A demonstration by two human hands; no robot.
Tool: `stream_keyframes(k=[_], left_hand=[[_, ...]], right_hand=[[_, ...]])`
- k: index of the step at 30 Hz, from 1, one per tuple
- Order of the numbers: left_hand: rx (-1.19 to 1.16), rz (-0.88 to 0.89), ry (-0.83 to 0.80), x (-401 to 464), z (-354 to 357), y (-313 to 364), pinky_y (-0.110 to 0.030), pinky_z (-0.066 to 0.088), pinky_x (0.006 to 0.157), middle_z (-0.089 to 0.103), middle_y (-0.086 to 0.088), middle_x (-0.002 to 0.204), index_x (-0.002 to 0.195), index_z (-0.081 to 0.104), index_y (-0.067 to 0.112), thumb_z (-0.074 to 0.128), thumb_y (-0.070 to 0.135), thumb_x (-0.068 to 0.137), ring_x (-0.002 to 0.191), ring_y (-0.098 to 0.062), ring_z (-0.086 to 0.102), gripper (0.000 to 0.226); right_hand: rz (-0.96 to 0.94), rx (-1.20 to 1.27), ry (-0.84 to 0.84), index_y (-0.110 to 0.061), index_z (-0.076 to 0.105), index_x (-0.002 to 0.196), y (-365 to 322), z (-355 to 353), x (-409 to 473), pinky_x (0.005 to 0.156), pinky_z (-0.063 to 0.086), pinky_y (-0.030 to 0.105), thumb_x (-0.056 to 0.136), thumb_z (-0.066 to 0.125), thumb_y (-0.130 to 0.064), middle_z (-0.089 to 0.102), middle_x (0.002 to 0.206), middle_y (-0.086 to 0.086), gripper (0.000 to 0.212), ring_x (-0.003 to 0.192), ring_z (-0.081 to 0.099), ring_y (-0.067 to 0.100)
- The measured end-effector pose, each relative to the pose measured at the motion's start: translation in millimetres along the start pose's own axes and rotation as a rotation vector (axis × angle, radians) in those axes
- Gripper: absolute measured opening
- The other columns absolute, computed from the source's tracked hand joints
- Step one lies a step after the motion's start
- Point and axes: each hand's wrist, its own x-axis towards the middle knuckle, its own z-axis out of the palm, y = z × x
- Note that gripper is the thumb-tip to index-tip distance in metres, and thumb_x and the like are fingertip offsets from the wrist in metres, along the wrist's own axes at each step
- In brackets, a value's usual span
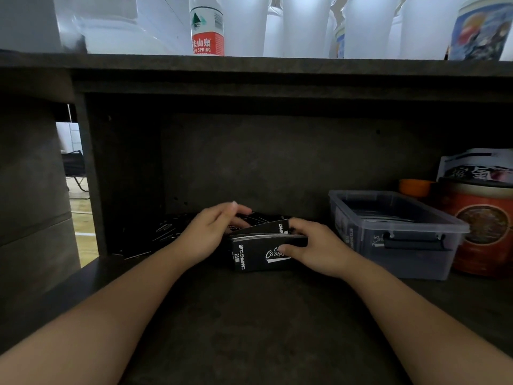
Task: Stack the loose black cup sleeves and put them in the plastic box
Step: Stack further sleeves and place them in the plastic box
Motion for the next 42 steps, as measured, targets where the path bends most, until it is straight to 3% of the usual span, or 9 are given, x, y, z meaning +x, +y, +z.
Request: stream_keyframes(k=[5,10,15,18,22,27,31,38,42], left_hand=[[-0.136,-0.059,-0.054,-3,18,1,-0.02,0.054,0.073,0.072,-0.011,0.097,0.109,0.062,0.016,0.03,0.043,0.099,0.087,-0.018,0.069,0.043],[-0.316,-0.103,0.036,9,25,-3,-0.034,0.044,0.097,0.062,-0.003,0.11,0.102,0.052,0.023,0.031,0.056,0.093,0.106,-0.018,0.059,0.04],[0.876,-0.132,0.0,14,-15,-40,-0.041,0.019,0.111,0.035,0.003,0.152,0.149,0.026,0.032,0.035,0.051,0.099,0.139,-0.021,0.024,0.054],[0.994,-0.285,-0.173,11,-22,-44,-0.041,0.012,0.113,0.033,-0.001,0.154,0.154,0.008,0.037,0.034,0.053,0.099,0.143,-0.022,0.017,0.062],[1.086,-0.176,-0.065,15,-22,-42,-0.038,0.023,0.106,0.044,0.003,0.141,0.151,0.024,0.033,0.042,0.062,0.091,0.13,-0.022,0.029,0.07],[1.001,-0.239,-0.153,11,-27,-49,-0.038,0.027,0.11,0.039,0.001,0.147,0.142,0.04,0.036,0.053,0.063,0.087,0.134,-0.023,0.027,0.063],[0.841,-0.139,-0.164,11,-43,-48,-0.031,0.041,0.104,0.061,0.001,0.13,0.127,0.061,0.032,0.063,0.047,0.088,0.12,-0.014,0.053,0.042],[0.614,0.207,0.29,9,-37,-24,-0.019,0.046,0.078,0.07,0.01,0.09,0.095,0.075,0.022,0.064,0.029,0.091,0.085,-0.005,0.063,0.014],[0.47,0.157,-0.005,6,-23,-18,-0.015,0.042,0.075,0.065,0.017,0.085,0.085,0.07,0.031,0.064,0.023,0.091,0.083,0.004,0.062,0.012]], right_hand=[[0.038,0.017,0.041,-0.046,0.043,0.119,0,2,1,0.095,0.045,0.029,0.082,0.075,-0.029,0.061,0.109,-0.01,0.052,0.106,0.057,0.005],[-0.047,-0.02,-0.024,-0.038,0.063,0.105,-2,1,1,0.091,0.046,0.022,0.089,0.068,-0.025,0.064,0.105,-0.018,0.021,0.101,0.057,-0.005],[0.001,-0.059,-0.044,-0.031,0.066,0.099,-5,-2,0,0.087,0.048,0.023,0.09,0.066,-0.028,0.065,0.1,-0.013,0.009,0.096,0.059,-0.001],[0.007,-0.078,-0.023,-0.031,0.065,0.094,-6,-5,-1,0.078,0.045,0.017,0.089,0.067,-0.028,0.065,0.095,-0.013,0.006,0.091,0.059,-0.003],[0.034,-0.101,-0.026,-0.027,0.066,0.097,-6,-9,-2,0.07,0.04,0.011,0.089,0.068,-0.029,0.064,0.094,-0.013,0.008,0.09,0.058,-0.003],[0.039,-0.123,-0.019,-0.027,0.065,0.098,-5,-8,-3,0.078,0.042,0.014,0.088,0.068,-0.032,0.06,0.104,-0.011,0.012,0.095,0.056,0.001],[0.031,-0.133,0.049,-0.033,0.058,0.102,-2,-6,-3,0.077,0.034,0.009,0.083,0.073,-0.033,0.051,0.108,-0.011,0.025,0.099,0.05,0.001],[0.08,-0.063,0.027,-0.044,0.03,0.137,-4,-6,-4,0.092,0.033,0.025,0.081,0.076,-0.03,0.05,0.121,-0.009,0.073,0.113,0.045,0.008],[0.071,-0.042,0.024,-0.05,0.018,0.141,-3,-5,-3,0.095,0.035,0.025,0.08,0.078,-0.029,0.047,0.123,-0.009,0.088,0.116,0.046,0.008]])
